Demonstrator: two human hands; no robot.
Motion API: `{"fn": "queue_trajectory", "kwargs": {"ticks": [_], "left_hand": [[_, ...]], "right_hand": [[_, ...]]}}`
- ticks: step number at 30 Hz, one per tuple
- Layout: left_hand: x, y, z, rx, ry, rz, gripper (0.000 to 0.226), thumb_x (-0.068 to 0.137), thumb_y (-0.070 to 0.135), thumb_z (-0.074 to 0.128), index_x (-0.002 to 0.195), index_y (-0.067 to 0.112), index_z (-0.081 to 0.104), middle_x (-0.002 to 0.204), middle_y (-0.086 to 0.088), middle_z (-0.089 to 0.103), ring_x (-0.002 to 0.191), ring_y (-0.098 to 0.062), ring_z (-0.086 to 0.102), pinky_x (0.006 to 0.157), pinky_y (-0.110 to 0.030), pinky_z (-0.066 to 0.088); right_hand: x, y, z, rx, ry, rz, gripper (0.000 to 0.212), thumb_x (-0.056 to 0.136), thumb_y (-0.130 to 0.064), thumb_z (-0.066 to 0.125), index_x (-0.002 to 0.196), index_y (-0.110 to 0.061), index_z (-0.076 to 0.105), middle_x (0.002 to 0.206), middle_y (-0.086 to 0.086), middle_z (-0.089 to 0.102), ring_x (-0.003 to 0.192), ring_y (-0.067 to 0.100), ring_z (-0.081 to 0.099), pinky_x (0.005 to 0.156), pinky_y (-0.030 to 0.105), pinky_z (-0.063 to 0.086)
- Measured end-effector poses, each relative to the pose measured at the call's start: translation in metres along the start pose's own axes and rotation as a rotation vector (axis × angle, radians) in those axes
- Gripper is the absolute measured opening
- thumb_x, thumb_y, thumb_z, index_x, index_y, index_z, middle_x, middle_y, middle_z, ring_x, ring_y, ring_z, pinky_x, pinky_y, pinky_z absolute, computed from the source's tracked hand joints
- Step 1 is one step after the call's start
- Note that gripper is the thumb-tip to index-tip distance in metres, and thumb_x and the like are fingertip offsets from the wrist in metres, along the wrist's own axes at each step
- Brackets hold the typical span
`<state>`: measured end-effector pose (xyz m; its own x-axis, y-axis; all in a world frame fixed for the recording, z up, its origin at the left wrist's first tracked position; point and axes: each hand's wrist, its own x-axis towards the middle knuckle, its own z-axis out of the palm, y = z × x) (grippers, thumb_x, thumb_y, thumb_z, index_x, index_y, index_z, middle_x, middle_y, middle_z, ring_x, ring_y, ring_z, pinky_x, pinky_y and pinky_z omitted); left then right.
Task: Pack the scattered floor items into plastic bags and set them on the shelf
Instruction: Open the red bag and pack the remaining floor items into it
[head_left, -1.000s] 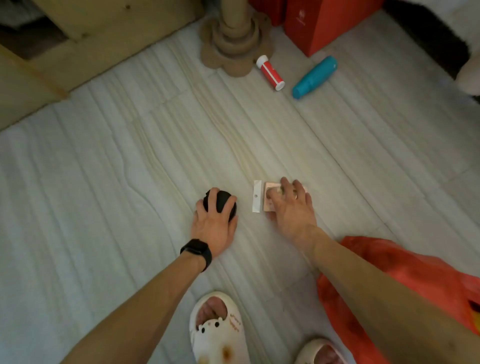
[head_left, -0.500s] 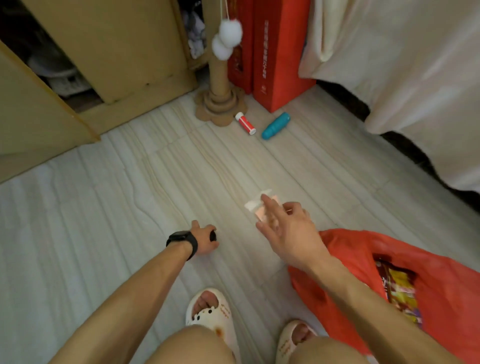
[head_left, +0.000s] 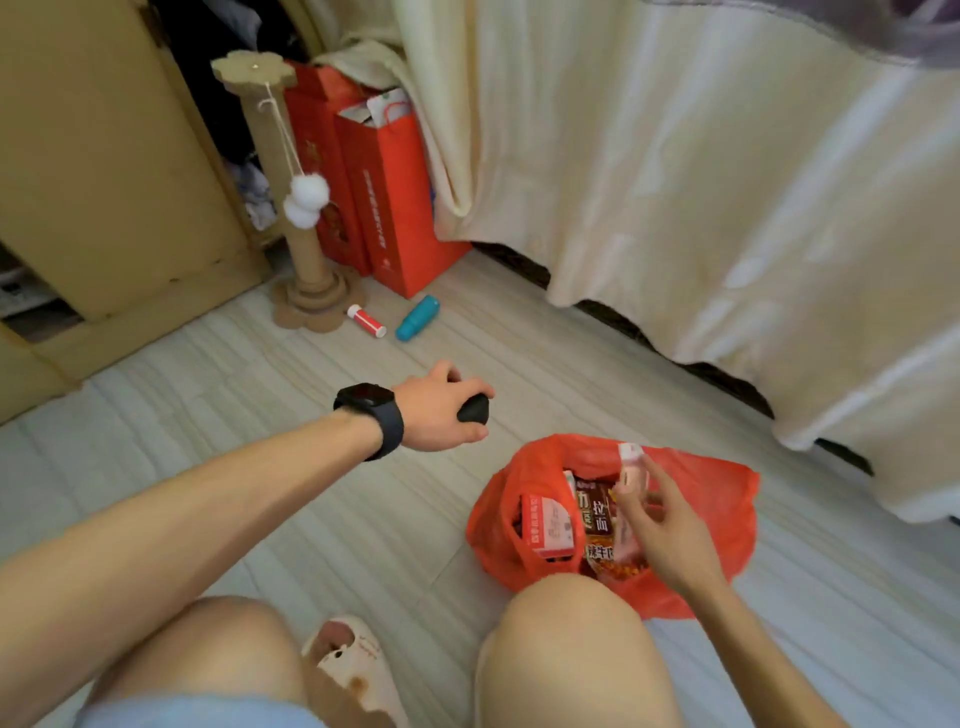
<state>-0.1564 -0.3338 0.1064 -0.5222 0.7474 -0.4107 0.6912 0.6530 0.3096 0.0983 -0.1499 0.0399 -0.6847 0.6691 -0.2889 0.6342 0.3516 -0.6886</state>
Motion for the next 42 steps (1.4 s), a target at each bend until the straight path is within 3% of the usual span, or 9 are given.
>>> {"fn": "queue_trajectory", "kwargs": {"ticks": [5, 8, 12, 15, 19, 22, 25, 34, 42], "left_hand": [[0.012, 0.090, -0.014, 0.090, 0.073, 0.271, 0.053, 0.090, 0.053, 0.056, 0.138, 0.042, 0.038, 0.138, -0.005, 0.030, 0.103, -0.038, 0.055, 0.095, -0.045, 0.048], [0.022, 0.130, 0.008, 0.039, 0.127, 0.357, 0.051, 0.091, 0.053, 0.053, 0.138, 0.043, 0.035, 0.142, -0.004, 0.026, 0.105, -0.042, 0.050, 0.088, -0.050, 0.051], [0.036, 0.160, 0.075, 0.101, 0.119, 0.440, 0.052, 0.095, 0.044, 0.053, 0.143, 0.040, 0.033, 0.149, -0.005, 0.019, 0.110, -0.042, 0.044, 0.085, -0.048, 0.051], [0.044, 0.149, 0.140, 0.215, 0.024, 0.394, 0.060, 0.098, 0.039, 0.050, 0.151, 0.041, 0.021, 0.160, -0.002, 0.010, 0.133, -0.043, 0.030, 0.101, -0.050, 0.042], [0.041, 0.124, 0.175, 0.284, -0.135, 0.291, 0.072, 0.101, 0.032, 0.044, 0.154, 0.041, -0.005, 0.164, 0.005, -0.010, 0.149, -0.036, 0.009, 0.118, -0.052, 0.017], [0.042, 0.116, 0.159, 0.447, -0.081, 0.361, 0.072, 0.098, 0.031, 0.050, 0.154, 0.041, 0.005, 0.165, -0.001, 0.002, 0.148, -0.031, 0.013, 0.118, -0.052, 0.015], [0.043, 0.109, 0.128, 0.510, 0.044, 0.408, 0.063, 0.089, 0.035, 0.061, 0.146, 0.036, 0.035, 0.157, -0.004, 0.028, 0.143, -0.027, 0.026, 0.115, -0.048, 0.021], [0.025, 0.022, -0.016, 0.313, 0.192, 0.004, 0.049, 0.093, 0.038, 0.049, 0.141, 0.029, 0.046, 0.144, -0.006, 0.046, 0.131, -0.029, 0.042, 0.109, -0.043, 0.036], [-0.037, -0.130, 0.026, 0.120, 0.118, -0.401, 0.050, 0.096, 0.042, 0.045, 0.144, 0.032, 0.040, 0.146, -0.002, 0.044, 0.130, -0.025, 0.045, 0.106, -0.041, 0.040]], "right_hand": [[0.022, 0.060, 0.014, -0.610, -0.332, 0.042, 0.089, 0.072, -0.079, 0.037, 0.150, -0.038, 0.027, 0.158, 0.009, 0.026, 0.146, 0.032, 0.019, 0.118, 0.043, 0.020], [0.017, 0.065, 0.003, -0.642, -0.221, -0.040, 0.081, 0.075, -0.071, 0.032, 0.144, -0.031, 0.042, 0.153, 0.008, 0.036, 0.141, 0.030, 0.027, 0.116, 0.039, 0.023], [0.005, 0.064, -0.017, -0.553, -0.014, -0.096, 0.049, 0.091, -0.045, 0.054, 0.136, -0.026, 0.054, 0.145, 0.009, 0.045, 0.134, 0.033, 0.036, 0.111, 0.042, 0.027], [0.000, 0.073, -0.025, -0.631, 0.071, -0.094, 0.055, 0.084, -0.048, 0.045, 0.131, -0.022, 0.059, 0.142, 0.015, 0.049, 0.133, 0.038, 0.038, 0.113, 0.047, 0.024], [-0.005, 0.078, -0.024, -0.708, -0.111, -0.059, 0.069, 0.084, -0.054, 0.031, 0.150, -0.032, 0.033, 0.161, 0.003, 0.023, 0.149, 0.027, 0.013, 0.119, 0.047, 0.018], [-0.006, 0.070, -0.018, -0.698, -0.121, -0.104, 0.063, 0.092, -0.051, 0.040, 0.151, -0.033, 0.030, 0.163, -0.002, 0.016, 0.151, 0.021, 0.007, 0.119, 0.047, 0.018], [-0.004, 0.054, -0.011, -0.644, -0.108, -0.152, 0.074, 0.083, -0.061, 0.021, 0.150, -0.031, 0.035, 0.160, -0.001, 0.026, 0.150, 0.021, 0.014, 0.119, 0.045, 0.022], [0.026, -0.020, 0.012, -0.504, -0.066, -0.416, 0.055, 0.095, -0.040, 0.045, 0.148, -0.031, 0.037, 0.155, -0.001, 0.038, 0.145, 0.019, 0.030, 0.118, 0.039, 0.028], [0.065, -0.112, 0.060, -0.484, -0.167, -0.602, 0.051, 0.099, -0.045, 0.044, 0.149, -0.036, 0.034, 0.159, -0.005, 0.027, 0.147, 0.015, 0.021, 0.120, 0.033, 0.018]]}}
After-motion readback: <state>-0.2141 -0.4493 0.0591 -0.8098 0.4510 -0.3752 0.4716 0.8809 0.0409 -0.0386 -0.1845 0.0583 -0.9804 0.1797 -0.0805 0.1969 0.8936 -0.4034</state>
